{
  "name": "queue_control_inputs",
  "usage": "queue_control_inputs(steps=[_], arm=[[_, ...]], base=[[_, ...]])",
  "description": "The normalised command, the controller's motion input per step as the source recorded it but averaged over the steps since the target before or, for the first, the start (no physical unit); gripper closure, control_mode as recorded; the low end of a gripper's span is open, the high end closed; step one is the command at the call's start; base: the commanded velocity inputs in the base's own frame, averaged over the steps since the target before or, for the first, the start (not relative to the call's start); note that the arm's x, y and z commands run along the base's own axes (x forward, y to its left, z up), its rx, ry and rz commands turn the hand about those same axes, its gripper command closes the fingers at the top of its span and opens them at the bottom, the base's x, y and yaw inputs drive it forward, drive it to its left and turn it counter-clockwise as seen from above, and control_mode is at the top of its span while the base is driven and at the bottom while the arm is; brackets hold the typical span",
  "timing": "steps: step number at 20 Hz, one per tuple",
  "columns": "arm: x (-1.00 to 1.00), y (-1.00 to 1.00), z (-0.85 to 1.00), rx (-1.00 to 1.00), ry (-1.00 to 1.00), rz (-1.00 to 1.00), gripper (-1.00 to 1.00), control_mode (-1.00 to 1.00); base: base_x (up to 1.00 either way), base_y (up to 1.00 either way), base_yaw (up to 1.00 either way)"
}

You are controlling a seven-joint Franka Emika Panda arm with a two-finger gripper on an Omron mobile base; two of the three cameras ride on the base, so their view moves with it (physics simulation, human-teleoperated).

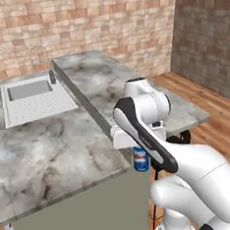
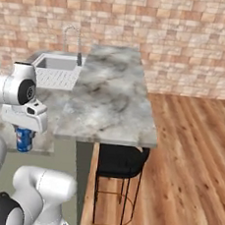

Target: Four empty soda cans are scattered around the kitchen. Gather all the cans and cluster them next to the stove for recycling.

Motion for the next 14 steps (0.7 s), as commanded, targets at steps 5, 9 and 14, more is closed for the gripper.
queue_control_inputs(steps=[5, 9, 14], arm=[[0.0, 0.0, 0.0, 0.0, 0.0, 0.0, 1.0, 1.0], [0.0, 0.0, 0.0, 0.0, 0.0, 0.0, 1.0, 1.0], [0.0, 0.0, 0.0, 0.0, 0.0, 0.0, 1.0, 1.0]], base=[[-0.08, 1.0, -0.07], [-0.07, 1.0, -0.07], [-0.07, 1.0, -0.07]])
